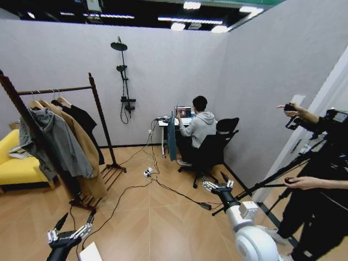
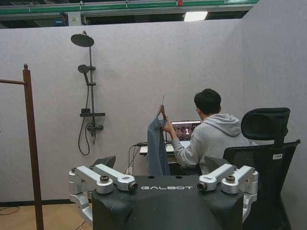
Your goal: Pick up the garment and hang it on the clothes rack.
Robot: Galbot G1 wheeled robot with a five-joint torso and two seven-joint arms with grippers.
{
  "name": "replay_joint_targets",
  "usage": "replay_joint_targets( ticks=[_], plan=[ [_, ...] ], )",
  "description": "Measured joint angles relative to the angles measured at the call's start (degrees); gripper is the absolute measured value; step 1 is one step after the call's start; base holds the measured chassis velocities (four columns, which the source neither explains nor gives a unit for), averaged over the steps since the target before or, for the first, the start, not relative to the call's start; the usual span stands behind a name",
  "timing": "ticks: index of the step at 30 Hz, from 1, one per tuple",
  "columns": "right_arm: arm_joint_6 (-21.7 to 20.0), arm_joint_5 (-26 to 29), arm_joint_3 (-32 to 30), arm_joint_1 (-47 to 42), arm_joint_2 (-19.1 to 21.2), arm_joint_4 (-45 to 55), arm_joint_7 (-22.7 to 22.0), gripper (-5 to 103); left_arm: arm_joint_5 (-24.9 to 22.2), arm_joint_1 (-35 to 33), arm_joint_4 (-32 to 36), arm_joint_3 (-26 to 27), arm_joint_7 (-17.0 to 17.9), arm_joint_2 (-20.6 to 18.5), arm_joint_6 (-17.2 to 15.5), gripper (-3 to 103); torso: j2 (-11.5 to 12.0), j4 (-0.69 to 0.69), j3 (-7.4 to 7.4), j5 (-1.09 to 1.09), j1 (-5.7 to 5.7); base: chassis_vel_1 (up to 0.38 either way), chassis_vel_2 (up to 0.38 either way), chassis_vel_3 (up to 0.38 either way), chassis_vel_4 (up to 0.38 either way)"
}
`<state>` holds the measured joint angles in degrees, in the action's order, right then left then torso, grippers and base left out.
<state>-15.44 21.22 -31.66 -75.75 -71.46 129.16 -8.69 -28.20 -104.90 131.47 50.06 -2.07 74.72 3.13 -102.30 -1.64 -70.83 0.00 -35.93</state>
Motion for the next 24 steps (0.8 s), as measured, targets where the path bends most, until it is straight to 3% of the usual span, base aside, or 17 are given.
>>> replay_joint_targets(
  ticks=[24],
  plan=[
    [-1.2,0.2,-0.6,-0.3,-0.6,1.0,-1.4,100,0.0,0.0,0.0,0.0,0.0,0.0,0.0,100,0.0,0.0,0.0,0.0,0.0,0.0,0.0,0.0,0.0]
  ],
)
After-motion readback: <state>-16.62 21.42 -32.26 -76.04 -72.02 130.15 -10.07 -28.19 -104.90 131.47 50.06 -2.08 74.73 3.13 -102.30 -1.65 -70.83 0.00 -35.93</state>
